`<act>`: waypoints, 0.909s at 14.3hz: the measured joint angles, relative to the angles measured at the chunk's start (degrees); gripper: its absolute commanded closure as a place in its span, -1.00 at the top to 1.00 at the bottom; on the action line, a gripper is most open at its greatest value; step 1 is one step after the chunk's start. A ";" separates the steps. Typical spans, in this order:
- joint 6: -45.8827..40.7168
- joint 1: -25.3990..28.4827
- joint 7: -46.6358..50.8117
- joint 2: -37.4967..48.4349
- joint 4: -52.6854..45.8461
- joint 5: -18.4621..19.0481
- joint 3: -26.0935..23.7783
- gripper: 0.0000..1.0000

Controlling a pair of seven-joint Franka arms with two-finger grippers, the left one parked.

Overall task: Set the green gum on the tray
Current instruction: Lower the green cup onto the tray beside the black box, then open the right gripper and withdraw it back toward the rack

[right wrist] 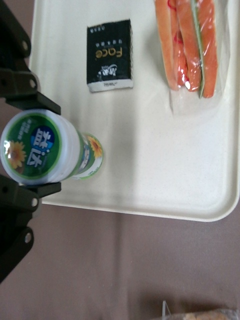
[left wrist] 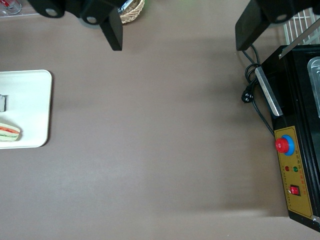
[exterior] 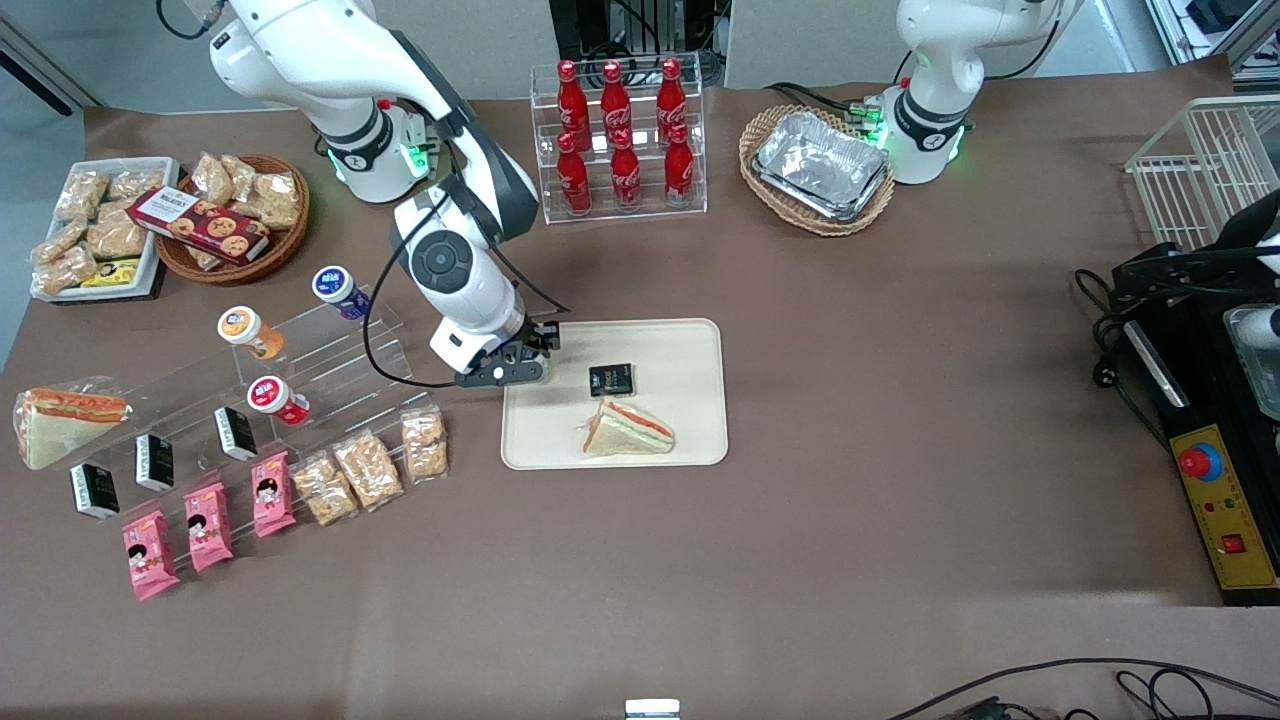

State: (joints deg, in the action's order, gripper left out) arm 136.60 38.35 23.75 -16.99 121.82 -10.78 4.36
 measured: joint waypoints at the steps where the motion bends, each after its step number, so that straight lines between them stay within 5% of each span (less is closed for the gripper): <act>1: 0.96 0.11 0.00 -1.03 0.01 0.00 0.00 -0.06; 3: 2.41 0.46 0.00 -2.73 0.02 0.00 -0.05 0.03; 6: 2.76 1.12 0.03 -3.57 0.01 0.00 -0.08 0.91; 13: 2.68 0.49 0.07 -2.54 -0.72 0.00 0.35 0.97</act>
State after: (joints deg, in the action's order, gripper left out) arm 139.29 38.84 23.82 -19.53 121.10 -10.78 4.71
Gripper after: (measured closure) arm 0.013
